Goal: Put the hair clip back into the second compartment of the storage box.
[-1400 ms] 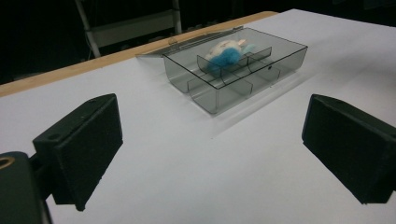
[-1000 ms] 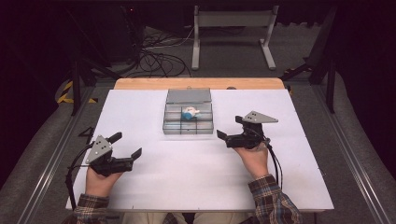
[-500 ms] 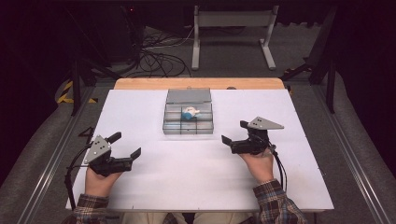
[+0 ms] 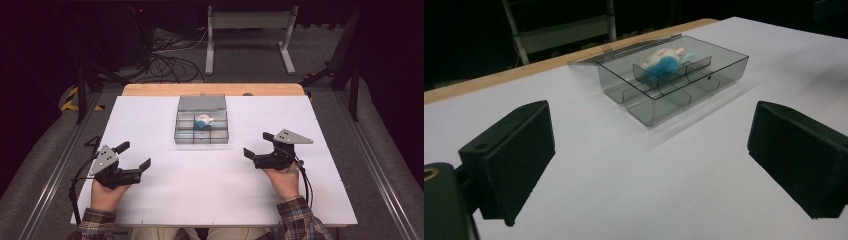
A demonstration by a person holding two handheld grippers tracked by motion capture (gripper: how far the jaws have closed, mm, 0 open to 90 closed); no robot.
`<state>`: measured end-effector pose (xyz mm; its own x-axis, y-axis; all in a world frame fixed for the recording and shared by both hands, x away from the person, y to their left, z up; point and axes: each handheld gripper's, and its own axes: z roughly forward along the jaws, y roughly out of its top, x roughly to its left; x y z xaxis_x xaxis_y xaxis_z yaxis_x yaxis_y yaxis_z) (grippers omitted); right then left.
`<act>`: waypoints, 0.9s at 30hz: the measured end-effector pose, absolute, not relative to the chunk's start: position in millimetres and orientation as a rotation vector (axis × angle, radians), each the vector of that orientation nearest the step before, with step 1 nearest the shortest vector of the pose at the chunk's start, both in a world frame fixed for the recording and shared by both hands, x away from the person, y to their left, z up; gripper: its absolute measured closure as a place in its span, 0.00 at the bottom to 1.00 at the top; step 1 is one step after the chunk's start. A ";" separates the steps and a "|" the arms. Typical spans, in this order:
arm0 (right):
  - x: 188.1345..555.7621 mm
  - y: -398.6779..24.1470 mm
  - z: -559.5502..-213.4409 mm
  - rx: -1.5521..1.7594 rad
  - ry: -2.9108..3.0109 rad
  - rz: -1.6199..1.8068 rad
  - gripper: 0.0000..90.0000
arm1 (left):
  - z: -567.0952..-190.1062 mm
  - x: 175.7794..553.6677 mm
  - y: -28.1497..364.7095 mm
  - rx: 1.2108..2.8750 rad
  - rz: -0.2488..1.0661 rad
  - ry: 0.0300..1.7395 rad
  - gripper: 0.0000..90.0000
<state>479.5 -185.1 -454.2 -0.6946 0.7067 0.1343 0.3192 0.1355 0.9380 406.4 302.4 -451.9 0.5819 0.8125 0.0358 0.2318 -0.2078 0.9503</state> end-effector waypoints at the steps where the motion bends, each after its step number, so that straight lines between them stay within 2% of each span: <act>1: 478.6 -186.6 -454.2 0.992 2.078 1.576 0.00 | -452.0 406.4 302.5 1.738 0.676 0.865 0.06; 27: 460.4 -219.3 -457.3 1.014 2.001 1.575 0.00 | -452.1 404.8 301.5 1.736 0.676 0.867 0.06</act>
<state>460.4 -219.3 -457.3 -0.6578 0.7431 0.1232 0.2942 0.1029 0.9502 404.8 301.5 -452.1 0.5801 0.8138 0.0340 0.2314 -0.2047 0.9511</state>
